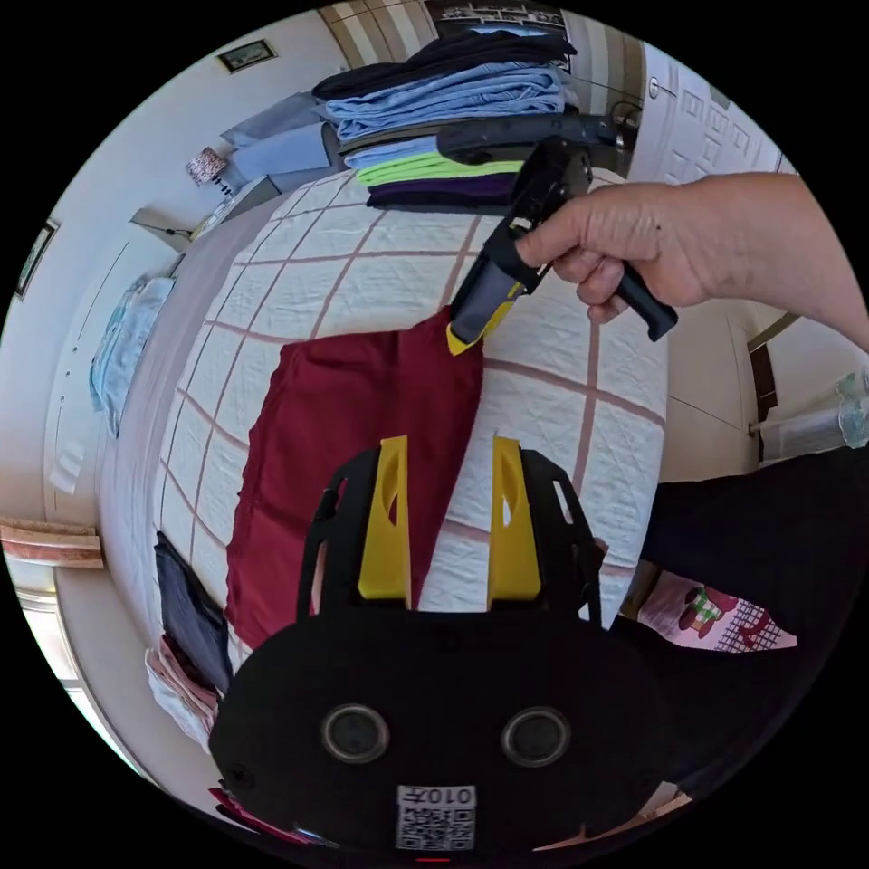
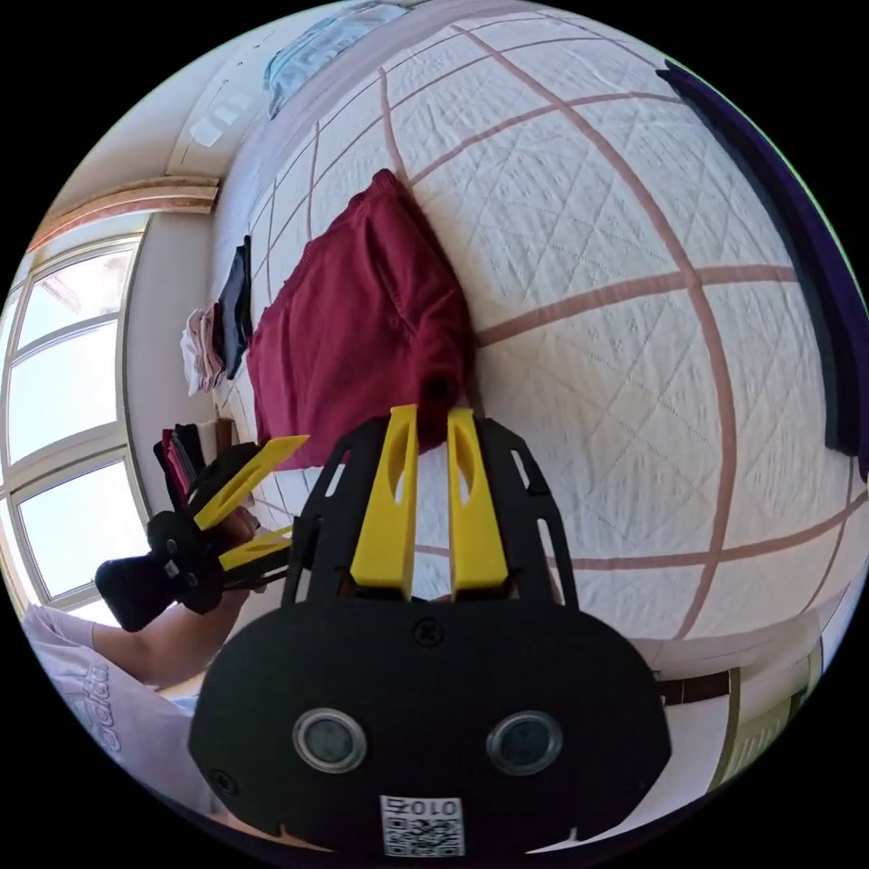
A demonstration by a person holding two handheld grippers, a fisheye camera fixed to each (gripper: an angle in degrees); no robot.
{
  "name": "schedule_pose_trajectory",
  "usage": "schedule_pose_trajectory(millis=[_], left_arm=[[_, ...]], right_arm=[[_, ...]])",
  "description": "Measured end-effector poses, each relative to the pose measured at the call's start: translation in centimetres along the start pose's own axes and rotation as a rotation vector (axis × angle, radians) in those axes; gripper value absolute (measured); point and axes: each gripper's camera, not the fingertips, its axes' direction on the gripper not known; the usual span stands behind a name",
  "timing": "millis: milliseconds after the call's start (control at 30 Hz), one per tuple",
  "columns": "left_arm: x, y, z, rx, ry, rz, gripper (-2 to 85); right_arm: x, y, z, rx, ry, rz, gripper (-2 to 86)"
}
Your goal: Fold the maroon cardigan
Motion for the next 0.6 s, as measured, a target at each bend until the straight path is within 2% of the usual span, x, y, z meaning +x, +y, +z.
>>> schedule_pose_trajectory(millis=[167,233,300,367,433,600], left_arm=[[2.8,-3.1,-0.6,0.032,-0.064,0.015,11.1],[3.6,-4.3,-1.6,0.063,-0.117,-0.002,9.3],[3.5,-4.7,-1.9,0.035,-0.164,-0.057,7.6],[2.5,-4.2,-2.3,0.042,-0.083,-0.121,6.5],[1.2,-2.5,-3.3,0.079,-0.013,-0.213,5.6],[1.9,-0.2,-6.8,0.108,-0.042,-0.232,4.7]], right_arm=[[-3.7,-1.2,-5.5,-0.096,-0.216,-0.157,7.0],[-4.5,-1.8,-6.6,-0.135,-0.254,-0.215,7.8],[-4.8,-2.6,-7.8,-0.145,-0.202,-0.277,10.2],[-3.3,-4.6,-9.3,-0.105,-0.201,-0.252,16.6],[-2.1,-6.9,-9.6,-0.069,-0.221,-0.222,17.9],[-1.9,-14.1,-5.5,-0.231,-0.248,-0.191,17.8]])
